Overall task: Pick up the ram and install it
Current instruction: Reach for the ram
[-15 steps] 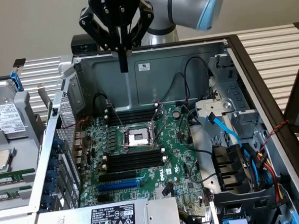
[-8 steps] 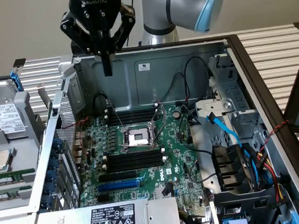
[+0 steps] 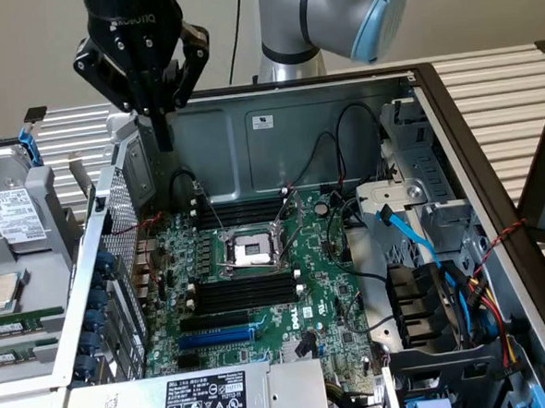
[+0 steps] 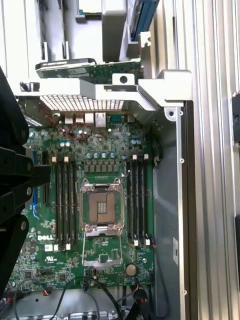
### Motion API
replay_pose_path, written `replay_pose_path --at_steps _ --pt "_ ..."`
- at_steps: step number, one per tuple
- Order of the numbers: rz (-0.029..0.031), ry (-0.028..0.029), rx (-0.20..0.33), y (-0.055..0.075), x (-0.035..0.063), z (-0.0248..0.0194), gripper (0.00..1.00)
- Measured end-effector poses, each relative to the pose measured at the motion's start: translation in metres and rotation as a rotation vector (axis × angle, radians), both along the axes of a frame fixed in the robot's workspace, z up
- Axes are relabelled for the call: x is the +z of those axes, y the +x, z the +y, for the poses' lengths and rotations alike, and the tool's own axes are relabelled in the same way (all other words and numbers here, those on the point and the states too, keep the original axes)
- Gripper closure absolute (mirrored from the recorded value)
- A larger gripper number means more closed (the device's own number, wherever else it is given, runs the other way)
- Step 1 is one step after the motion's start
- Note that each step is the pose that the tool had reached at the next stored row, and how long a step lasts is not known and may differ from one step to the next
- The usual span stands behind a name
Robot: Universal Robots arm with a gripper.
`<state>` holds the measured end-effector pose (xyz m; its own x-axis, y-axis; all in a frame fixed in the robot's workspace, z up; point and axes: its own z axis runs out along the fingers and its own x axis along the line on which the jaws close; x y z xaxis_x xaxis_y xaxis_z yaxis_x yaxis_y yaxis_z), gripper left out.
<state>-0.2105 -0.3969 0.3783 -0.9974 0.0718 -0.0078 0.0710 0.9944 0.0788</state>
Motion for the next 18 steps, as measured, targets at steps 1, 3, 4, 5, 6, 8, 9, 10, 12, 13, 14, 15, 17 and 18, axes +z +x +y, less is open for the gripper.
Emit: replay_pose_path --at_steps 1,3,4,5,6,8,9,10,12,13,14,15,17,18 --pt "-0.0001 0.0001 0.000 -0.005 -0.0018 0.0003 0.89" --pt "-0.0001 0.0001 0.000 -0.014 -0.0049 0.0007 0.89" --pt "0.0000 0.0001 0.000 -0.019 -0.0064 0.0009 0.89" --pt "0.0000 0.0000 0.000 -0.023 -0.0076 0.0010 0.89" --pt "0.0000 0.0001 0.000 -0.027 -0.0087 0.0012 0.89" --pt "0.0027 0.0000 0.000 -0.037 -0.0101 0.0017 0.89" --pt "0.0043 0.0000 0.000 -0.041 -0.0107 0.0019 0.89" --pt "0.0059 -0.0001 0.000 -0.045 -0.0113 0.0022 0.89" --pt "0.0095 -0.0003 0.000 -0.055 -0.0123 0.0027 0.89" --pt "0.0121 -0.0003 0.000 -0.059 -0.0127 0.0029 0.89" --pt "0.0156 -0.0003 0.000 -0.064 -0.0129 0.0031 0.89" --pt "0.0197 -0.0003 0.000 -0.068 -0.0130 0.0033 0.89" --pt "0.0284 -0.0003 0.000 -0.077 -0.0131 0.0035 0.89" --pt "0.0329 -0.0003 0.000 -0.082 -0.0131 0.0036 0.89"
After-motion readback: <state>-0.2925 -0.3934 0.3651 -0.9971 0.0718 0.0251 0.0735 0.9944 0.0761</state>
